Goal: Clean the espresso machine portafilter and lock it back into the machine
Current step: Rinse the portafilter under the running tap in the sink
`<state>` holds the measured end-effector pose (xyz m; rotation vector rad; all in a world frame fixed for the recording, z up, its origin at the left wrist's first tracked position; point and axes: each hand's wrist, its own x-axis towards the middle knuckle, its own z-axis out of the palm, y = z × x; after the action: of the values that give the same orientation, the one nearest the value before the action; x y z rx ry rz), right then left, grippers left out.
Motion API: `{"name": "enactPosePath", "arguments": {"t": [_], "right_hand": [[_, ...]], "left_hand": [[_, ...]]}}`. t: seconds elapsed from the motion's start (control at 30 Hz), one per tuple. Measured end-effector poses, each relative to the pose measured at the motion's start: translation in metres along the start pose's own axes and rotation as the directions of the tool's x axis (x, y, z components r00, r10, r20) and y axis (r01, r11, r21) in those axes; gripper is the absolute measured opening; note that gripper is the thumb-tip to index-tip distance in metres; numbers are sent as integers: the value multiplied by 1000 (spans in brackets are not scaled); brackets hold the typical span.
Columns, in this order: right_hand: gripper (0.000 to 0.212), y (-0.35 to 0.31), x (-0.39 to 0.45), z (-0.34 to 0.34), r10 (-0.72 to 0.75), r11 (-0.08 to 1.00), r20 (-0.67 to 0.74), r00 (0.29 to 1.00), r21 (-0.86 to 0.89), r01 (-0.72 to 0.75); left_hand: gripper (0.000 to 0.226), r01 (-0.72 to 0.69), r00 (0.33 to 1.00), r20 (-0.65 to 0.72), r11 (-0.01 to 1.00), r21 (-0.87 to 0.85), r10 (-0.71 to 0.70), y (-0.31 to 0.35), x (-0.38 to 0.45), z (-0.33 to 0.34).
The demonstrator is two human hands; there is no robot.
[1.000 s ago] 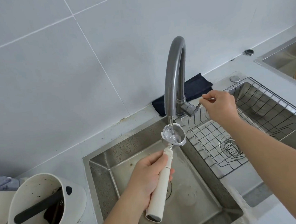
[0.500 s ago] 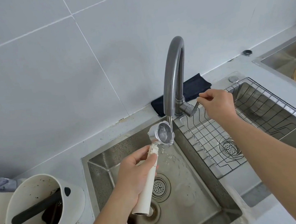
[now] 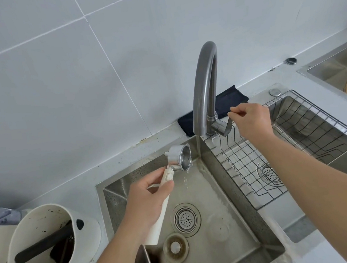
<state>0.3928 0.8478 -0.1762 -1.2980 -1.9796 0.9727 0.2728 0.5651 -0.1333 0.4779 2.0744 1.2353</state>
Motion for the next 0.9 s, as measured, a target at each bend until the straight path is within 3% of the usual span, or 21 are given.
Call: {"name": "enactPosePath", "arguments": {"t": [0.27,0.5,0.9], "right_hand": [[14,0,0,-1,5,1000,8,1000,2,-5],[15,-1,3,0,28,999,26,999,-23,-28],[17,-6,-1,-4,17,997,38,999,-81,-14]], "left_hand": [[40,-145,989,30,972,186,142,10,8,-6],[43,-276,955,10,873,402,297,1,9,-3],[43,-303,941,-6,848,435,339,1,2,-1]]}}
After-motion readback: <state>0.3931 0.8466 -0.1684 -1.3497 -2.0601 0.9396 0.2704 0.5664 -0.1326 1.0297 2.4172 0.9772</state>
